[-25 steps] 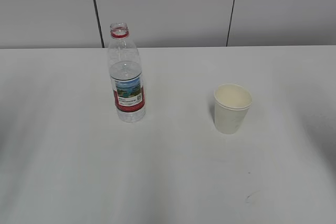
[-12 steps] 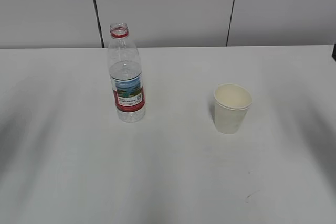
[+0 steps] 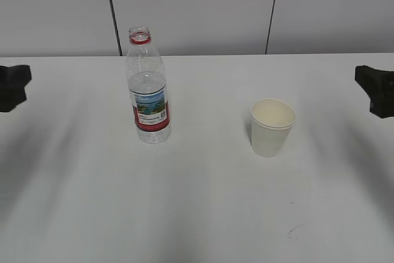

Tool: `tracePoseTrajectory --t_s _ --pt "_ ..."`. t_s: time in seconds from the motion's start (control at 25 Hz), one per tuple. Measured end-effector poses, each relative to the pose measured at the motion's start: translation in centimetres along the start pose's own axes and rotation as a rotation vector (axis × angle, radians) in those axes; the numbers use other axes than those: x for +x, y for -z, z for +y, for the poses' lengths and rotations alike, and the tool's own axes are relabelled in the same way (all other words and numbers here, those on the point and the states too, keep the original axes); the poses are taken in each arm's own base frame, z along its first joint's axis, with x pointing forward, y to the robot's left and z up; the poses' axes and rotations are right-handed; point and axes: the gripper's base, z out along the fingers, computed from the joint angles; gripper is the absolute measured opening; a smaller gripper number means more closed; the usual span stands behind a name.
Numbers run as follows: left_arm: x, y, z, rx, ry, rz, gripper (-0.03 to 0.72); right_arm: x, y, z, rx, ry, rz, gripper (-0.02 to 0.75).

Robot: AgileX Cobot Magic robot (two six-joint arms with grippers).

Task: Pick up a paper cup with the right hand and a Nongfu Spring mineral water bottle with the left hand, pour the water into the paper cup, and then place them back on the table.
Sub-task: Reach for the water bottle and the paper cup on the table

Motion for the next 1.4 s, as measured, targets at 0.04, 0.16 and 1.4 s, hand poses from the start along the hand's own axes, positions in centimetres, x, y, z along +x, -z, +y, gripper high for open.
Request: tracePoseTrajectory --t_s 0.04,0.16,1.4 --pt "0.3 -0.4 -0.3 0.009 -0.003 0.003 0.506 0.3 -0.4 0.1 -0.009 0.003 0.005 0.582" --pt "1.5 -1.8 -1.3 0.057 -0.045 0.014 0.506 1.3 -1.4 0.4 -0.037 0.014 0.022 0.582" --pt "6.7 -5.7 -4.1 0.175 -0.130 0.082 0.507 11.4 -6.6 5.2 -0.424 -0.078 0.042 0.582"
